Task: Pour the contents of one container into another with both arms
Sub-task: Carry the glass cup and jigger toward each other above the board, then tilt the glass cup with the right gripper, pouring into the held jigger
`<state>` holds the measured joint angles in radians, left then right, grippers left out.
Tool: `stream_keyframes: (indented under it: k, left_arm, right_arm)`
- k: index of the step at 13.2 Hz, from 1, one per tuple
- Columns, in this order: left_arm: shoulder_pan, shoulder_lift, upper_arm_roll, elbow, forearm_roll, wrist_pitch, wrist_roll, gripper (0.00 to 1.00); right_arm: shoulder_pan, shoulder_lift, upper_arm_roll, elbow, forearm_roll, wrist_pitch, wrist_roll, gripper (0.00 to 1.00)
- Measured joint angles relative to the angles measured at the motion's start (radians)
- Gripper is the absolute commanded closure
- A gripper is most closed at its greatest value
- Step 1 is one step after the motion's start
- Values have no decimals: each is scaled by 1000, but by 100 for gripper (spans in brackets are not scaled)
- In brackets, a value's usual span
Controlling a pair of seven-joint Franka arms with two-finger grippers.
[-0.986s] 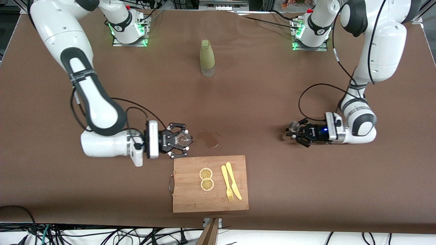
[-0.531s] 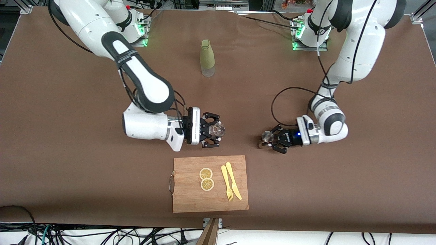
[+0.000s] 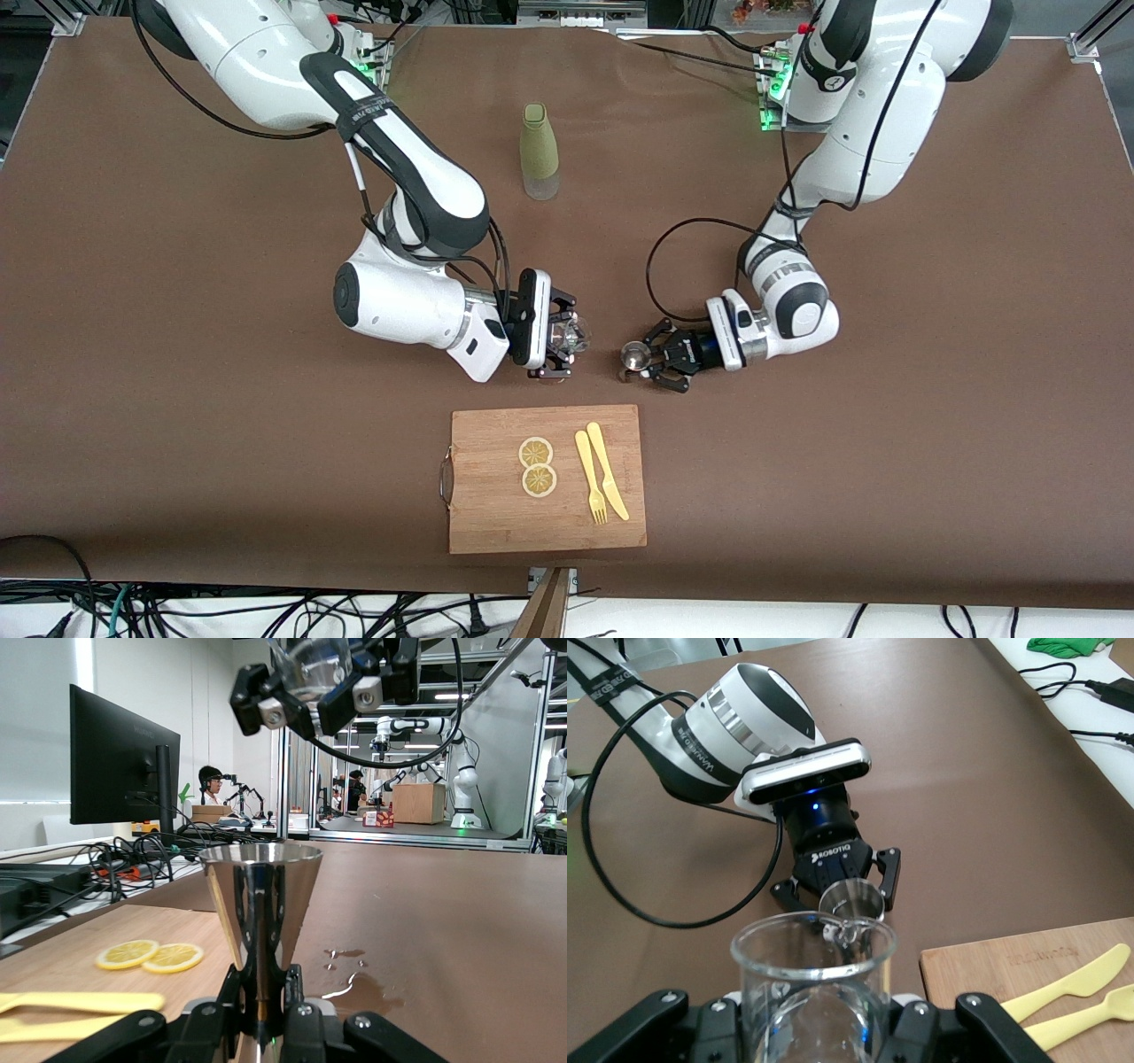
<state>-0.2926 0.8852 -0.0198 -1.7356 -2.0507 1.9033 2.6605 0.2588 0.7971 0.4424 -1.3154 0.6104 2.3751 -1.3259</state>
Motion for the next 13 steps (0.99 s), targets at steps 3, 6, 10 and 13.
stream_keyframes:
  k: [3,6,10,13]
  left_arm:
    - [-21,0,-44,10,-43,64,-5,100]
    - [-31,-1,-91,31,-61,116,-7,100]
    - [-34,-1,-95,37,-63,129,-6,100]
    - [-34,-2,-95,39,-63,131,-6,100]
  right_arm:
    - [18,0,0,-3,-67,0,60,100]
    - [25,0,-1,-3,-123,0,93,100]
    - [26,0,-5,-6,-198,-16,98,100]
    - [26,0,-16,-6,-257,-47,99,100]
